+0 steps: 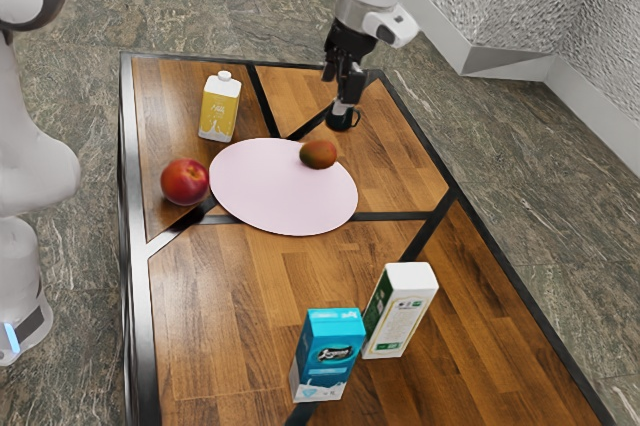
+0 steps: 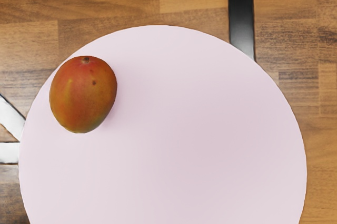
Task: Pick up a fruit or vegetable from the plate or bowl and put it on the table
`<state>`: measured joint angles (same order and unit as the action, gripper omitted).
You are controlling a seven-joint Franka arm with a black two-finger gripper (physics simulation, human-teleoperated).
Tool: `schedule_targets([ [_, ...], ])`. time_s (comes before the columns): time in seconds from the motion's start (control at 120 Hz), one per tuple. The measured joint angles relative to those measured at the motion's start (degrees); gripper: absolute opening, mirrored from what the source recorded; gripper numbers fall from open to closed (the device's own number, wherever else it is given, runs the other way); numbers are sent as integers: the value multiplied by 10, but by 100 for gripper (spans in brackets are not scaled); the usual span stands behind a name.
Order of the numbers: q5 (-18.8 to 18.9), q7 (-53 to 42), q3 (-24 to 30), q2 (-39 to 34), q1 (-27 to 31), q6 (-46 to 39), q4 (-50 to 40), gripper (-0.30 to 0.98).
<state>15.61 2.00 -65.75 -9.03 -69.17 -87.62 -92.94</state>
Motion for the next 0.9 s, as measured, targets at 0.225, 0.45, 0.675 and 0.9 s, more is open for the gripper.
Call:
schedule_targets([
  [0.225, -21, -13, -27, 19, 22, -93, -48, 69],
  [0.45, -37, -52, -73, 9, 34, -139, -81, 69],
  [0.675, -25, -117, -86, 20, 84, -239, -164, 69],
  [0.9, -35, -188, -82, 14, 85, -315, -194, 69],
])
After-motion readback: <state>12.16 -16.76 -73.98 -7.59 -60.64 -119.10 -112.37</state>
